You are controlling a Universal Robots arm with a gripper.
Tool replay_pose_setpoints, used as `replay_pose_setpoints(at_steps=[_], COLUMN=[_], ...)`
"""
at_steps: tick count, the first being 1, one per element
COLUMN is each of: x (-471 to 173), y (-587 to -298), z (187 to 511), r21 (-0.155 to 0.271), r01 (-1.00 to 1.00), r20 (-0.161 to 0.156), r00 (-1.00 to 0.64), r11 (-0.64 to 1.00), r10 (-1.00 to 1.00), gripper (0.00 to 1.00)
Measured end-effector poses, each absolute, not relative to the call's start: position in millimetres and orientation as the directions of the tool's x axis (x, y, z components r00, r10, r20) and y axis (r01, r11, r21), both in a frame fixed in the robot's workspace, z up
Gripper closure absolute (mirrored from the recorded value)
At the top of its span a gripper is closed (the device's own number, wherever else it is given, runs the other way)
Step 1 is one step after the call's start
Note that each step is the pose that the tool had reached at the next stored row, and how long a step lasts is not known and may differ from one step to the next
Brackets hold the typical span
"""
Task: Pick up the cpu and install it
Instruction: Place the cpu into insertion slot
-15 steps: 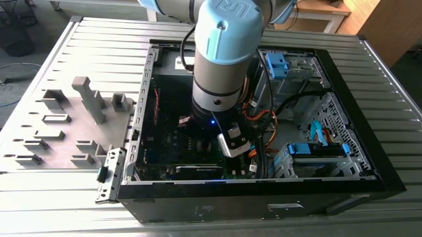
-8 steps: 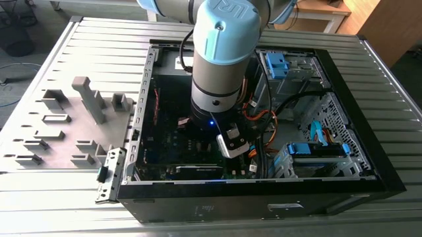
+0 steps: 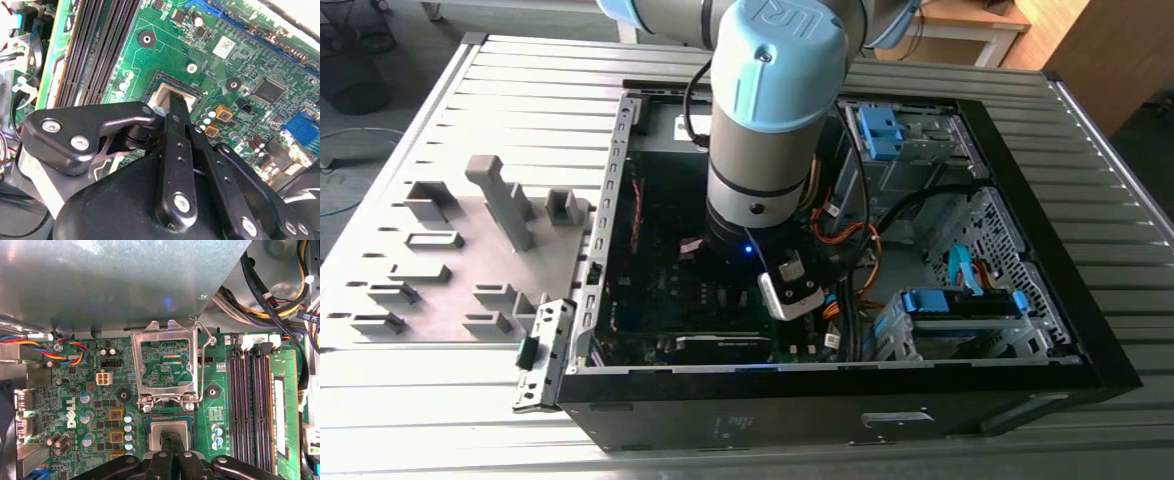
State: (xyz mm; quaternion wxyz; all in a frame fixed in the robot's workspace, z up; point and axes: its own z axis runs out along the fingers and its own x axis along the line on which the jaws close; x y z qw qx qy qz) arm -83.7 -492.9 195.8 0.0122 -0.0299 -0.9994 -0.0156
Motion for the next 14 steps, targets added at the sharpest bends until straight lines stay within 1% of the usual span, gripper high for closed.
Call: replay_pose_setpoints(at_steps=[14], x=[-83.7], y=[-492.9], z=[194.4], r21=[0.030], r01=[0.060], r20=[0.025], r00=[-0.998], r11=[0.998], r10=[0.059], gripper=[0.89])
